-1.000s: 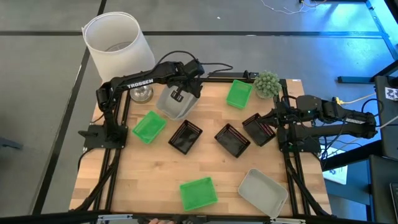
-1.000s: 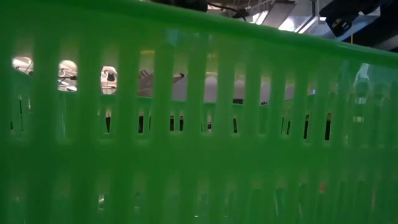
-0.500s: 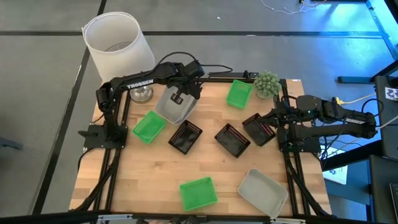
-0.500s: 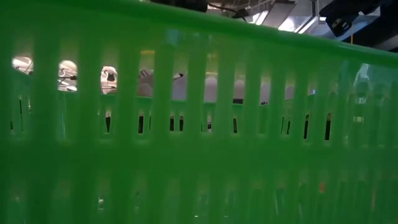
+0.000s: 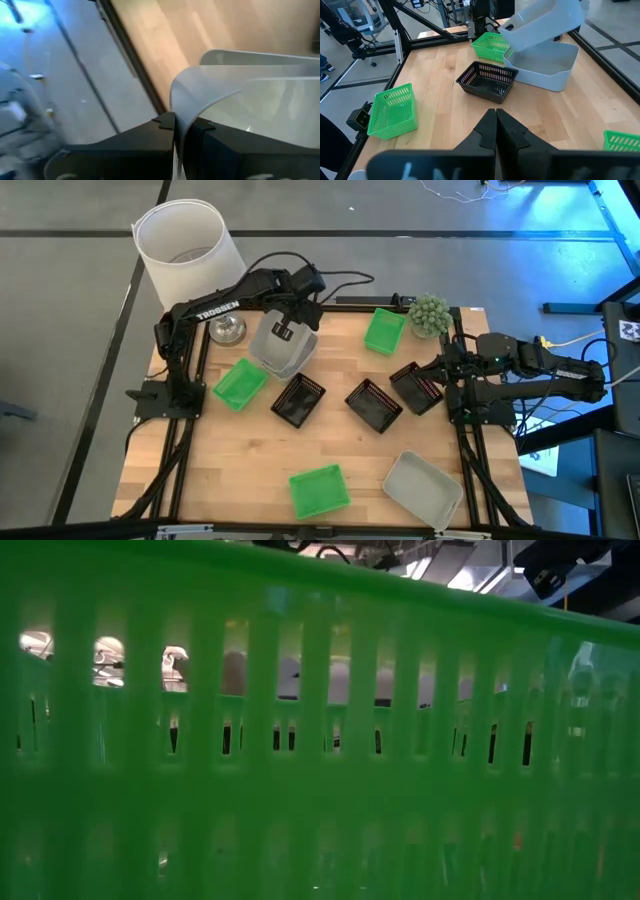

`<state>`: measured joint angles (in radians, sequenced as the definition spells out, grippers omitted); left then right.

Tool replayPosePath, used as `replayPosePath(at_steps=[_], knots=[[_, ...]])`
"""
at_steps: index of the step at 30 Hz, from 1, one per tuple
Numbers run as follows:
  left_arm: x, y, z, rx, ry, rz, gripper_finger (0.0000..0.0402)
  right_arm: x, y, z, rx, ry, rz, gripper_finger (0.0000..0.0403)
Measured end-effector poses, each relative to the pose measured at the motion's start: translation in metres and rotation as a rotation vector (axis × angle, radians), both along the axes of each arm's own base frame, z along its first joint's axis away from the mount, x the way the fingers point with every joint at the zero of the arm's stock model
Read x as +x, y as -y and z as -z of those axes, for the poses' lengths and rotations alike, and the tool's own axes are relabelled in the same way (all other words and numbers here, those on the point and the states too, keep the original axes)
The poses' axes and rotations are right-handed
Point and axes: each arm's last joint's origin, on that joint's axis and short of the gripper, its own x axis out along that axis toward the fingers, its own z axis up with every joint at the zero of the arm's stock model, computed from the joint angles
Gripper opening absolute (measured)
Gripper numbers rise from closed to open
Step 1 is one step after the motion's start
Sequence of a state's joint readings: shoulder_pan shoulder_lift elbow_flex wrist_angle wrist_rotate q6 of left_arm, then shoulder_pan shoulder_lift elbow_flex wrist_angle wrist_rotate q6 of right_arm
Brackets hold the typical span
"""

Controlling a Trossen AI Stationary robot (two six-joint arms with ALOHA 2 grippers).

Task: Stack baskets by color
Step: Stack the bottom left gray bin on top of the top gray bin

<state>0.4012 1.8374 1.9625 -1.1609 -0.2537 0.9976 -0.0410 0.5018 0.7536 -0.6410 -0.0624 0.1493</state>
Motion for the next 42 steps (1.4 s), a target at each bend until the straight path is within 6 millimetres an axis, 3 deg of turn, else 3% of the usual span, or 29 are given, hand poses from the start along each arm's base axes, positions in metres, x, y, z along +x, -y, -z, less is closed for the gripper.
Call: replayPosePath(at_steps=[6, 13, 28, 42], knots=[[-0.010, 0.002, 0.003, -0.130, -0.044, -0.038, 0.0000, 0.000, 0.000, 0.000, 0.000, 0.000, 0.000, 0.0000], [0.000, -0.005, 0.011, -0.134, -0.012, -0.063, 0.0000, 0.000, 0.000, 0.000, 0.000, 0.000, 0.000, 0.0000], [0.014, -0.019, 0.043, -0.162, -0.109, -0.072, 0.0000, 0.000, 0.000, 0.000, 0.004, -0.001, 0.001, 0.0000], [0.019, -0.014, 0.040, -0.215, -0.025, -0.107, 0.0000, -0.001, 0.000, 0.001, 0.005, -0.014, 0.000, 0.0000]])
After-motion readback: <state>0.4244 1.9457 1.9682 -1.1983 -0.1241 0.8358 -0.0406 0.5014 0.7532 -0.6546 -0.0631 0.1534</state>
